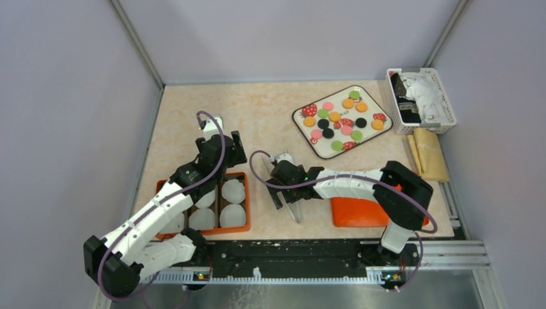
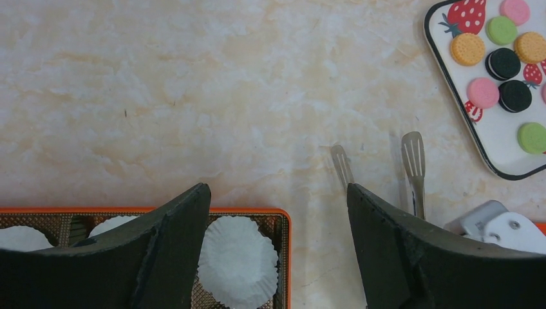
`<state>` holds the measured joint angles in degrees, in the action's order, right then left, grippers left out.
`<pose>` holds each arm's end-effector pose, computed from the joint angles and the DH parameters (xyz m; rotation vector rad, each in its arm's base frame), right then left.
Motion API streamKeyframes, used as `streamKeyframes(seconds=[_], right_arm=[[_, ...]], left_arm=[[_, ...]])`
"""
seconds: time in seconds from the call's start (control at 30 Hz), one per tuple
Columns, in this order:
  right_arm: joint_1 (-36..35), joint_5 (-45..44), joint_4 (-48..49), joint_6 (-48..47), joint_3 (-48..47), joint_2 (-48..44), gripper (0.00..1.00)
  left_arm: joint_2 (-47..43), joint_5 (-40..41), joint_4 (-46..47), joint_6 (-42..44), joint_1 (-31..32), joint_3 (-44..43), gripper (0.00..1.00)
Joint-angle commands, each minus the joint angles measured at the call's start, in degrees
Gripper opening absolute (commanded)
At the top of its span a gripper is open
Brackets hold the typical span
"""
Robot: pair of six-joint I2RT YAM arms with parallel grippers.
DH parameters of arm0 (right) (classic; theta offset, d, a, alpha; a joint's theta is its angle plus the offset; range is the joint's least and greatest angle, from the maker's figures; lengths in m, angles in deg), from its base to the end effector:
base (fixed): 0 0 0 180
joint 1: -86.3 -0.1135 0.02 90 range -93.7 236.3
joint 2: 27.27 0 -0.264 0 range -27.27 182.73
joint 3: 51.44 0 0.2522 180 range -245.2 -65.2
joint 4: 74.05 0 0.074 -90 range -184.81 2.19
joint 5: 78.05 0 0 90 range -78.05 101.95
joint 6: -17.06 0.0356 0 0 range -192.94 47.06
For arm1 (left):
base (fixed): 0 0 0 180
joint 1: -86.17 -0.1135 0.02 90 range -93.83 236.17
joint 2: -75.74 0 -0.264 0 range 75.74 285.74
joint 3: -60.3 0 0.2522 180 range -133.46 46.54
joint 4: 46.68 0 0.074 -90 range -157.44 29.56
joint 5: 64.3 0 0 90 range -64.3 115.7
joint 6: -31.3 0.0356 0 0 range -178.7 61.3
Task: Pack the cookies
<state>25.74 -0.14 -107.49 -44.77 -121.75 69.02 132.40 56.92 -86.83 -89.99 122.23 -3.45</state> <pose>0.1692 0.2846 0.1718 -0.6529 2.5181 0.3002 0.1828 -0.1103 0.3082 -0.2235 2.0469 -0.1388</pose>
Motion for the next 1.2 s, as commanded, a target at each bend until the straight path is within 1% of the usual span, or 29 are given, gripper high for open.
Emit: streamKeyframes(seconds=[0.0,0.13,0.2,0.3,0.43,0.53,0.63,0.7,0.9,1.0,1.17], right_arm=[[-0.7,-2.1,0.8,0.0,-4.9,4.6,0.99],[-0.8,-3.5,-1.8,0.1,-7.1,7.5,0.98],[-0.9,-3.8,-2.7,0.5,-7.1,7.8,0.94],[-1.0,-4.0,-3.7,0.9,-6.5,7.3,0.85],[-1.3,-4.0,-5.0,0.7,-5.8,6.6,0.65],[-1.4,-4.4,-6.4,-0.1,-6.5,5.8,0.52],[-1.5,-5.6,-8.5,-1.3,-7.8,4.1,0.47],[-1.5,-6.7,-10.2,-1.9,-9.3,2.5,0.45],[-1.5,-10.1,-15.4,-4.2,-15.5,-3.2,0.46],[-1.5,-11.5,-16.8,-4.9,-17.8,-4.9,0.46],[-1.5,-12.7,-16.9,-5.2,-18.8,-6.0,0.47]], left_arm=[[-2.2,1.6,2.6,1.3,0.2,0.8,0.84],[-3.4,2.6,2.5,1.7,0.2,1.4,0.85],[-3.8,2.6,2.6,1.8,0.2,1.6,0.85],[-4.0,1.9,2.7,1.5,0.2,1.8,0.86],[-3.7,1.1,3.1,1.4,0.2,2.3,0.85],[-3.4,0.5,3.1,1.2,0.2,2.2,0.85],[-3.6,-0.4,2.9,0.8,0.2,2.2,0.85],[-3.9,-0.8,2.9,0.6,0.2,2.2,0.85],[-3.8,-1.7,1.0,-0.4,0.2,1.5,0.85],[-3.1,-1.7,-2.1,-1.8,0.2,0.2,0.84],[-2.4,-2.0,-7.9,-4.3,0.2,-0.6,0.82]])
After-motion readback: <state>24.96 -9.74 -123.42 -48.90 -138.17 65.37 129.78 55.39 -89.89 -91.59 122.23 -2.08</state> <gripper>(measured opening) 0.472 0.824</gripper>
